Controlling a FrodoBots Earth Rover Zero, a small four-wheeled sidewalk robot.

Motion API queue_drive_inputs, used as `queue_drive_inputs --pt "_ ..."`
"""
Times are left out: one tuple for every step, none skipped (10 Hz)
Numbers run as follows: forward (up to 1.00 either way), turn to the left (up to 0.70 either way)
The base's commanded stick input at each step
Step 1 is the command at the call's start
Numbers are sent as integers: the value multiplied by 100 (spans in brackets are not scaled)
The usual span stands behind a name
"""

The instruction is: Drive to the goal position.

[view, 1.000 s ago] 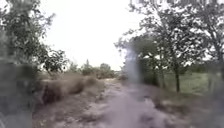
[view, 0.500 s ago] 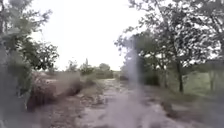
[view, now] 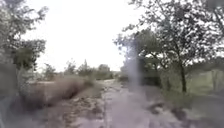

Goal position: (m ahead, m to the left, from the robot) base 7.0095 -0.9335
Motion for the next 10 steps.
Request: queue_drive_inputs --pt "59 1" --pt "59 1" --pt "59 1" --pt "59 1" --pt "59 1" --pt "59 1" --pt "59 1" --pt "59 1" --pt "59 1" --pt "59 1"
